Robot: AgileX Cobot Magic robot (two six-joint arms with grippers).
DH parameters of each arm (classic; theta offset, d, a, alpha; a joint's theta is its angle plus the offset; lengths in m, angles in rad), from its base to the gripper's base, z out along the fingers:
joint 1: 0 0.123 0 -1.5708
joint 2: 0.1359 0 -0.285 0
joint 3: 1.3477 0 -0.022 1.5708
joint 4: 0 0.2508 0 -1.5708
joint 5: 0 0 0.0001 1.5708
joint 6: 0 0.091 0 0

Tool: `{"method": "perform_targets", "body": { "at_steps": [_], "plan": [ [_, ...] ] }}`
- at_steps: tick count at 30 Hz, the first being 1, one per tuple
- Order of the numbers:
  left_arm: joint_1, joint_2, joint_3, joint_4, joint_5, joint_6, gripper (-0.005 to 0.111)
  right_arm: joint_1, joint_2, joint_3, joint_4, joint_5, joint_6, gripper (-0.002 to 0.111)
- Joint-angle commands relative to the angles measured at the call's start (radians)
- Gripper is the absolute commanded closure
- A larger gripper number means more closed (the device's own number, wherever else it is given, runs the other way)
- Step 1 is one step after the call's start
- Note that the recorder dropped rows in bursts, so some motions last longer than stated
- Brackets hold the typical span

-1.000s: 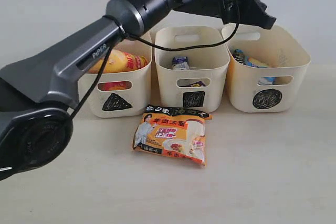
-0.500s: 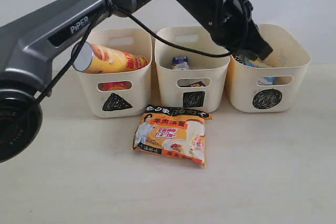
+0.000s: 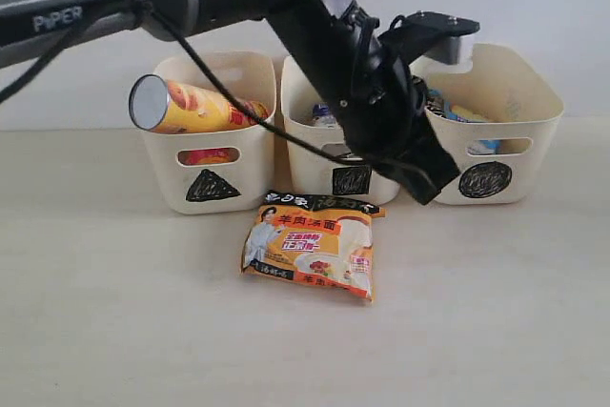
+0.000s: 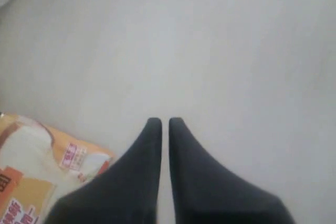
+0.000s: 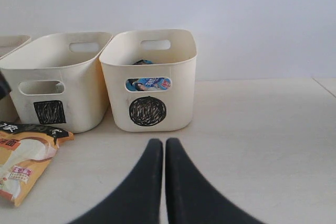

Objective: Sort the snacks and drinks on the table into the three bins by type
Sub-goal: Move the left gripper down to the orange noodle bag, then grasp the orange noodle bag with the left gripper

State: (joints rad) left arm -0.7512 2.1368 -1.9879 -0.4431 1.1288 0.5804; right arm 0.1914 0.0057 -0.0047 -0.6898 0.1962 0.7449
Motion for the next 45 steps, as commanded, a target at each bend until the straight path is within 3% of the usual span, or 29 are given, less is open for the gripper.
{"method": "perform_targets", "body": {
  "at_steps": [1,8,18,20,23,28,30,42,45],
  "plan": [
    [-0.006,-0.146,0.252,-0.008,-0.164,0.023,0.102,-0.002,-0.006,0.005,-0.004,-0.005,-0.002,0.108],
    [0.019,-0.372,0.632,-0.061,-0.550,0.019,0.102,-0.002,-0.006,0.005,-0.004,-0.009,-0.002,0.108],
    [0.096,-0.536,0.970,-0.210,-0.778,0.019,0.102,-0.002,-0.006,0.005,-0.004,-0.007,-0.002,0.108],
    [0.125,-0.544,1.029,-0.243,-0.816,0.019,0.096,-0.002,-0.006,0.005,-0.004,-0.007,-0.002,0.108],
    [0.159,-0.544,1.096,-0.298,-0.864,0.019,0.073,-0.002,-0.006,0.005,-0.004,-0.007,-0.002,0.108],
    [0.184,-0.542,1.153,-0.446,-1.005,0.019,0.014,-0.002,-0.006,0.005,-0.004,-0.007,-0.002,0.108],
    [0.184,-0.529,1.152,-0.465,-1.030,0.017,0.002,-0.002,-0.006,0.005,-0.004,-0.007,-0.002,0.108],
    [0.190,-0.291,1.010,-0.465,-1.047,-0.048,0.008,-0.002,-0.006,0.005,-0.004,-0.007,-0.002,0.108],
    [0.213,-0.248,0.953,-0.466,-0.996,-0.052,0.008,-0.002,-0.006,0.005,-0.004,-0.007,-0.002,0.108]
  ]
}}
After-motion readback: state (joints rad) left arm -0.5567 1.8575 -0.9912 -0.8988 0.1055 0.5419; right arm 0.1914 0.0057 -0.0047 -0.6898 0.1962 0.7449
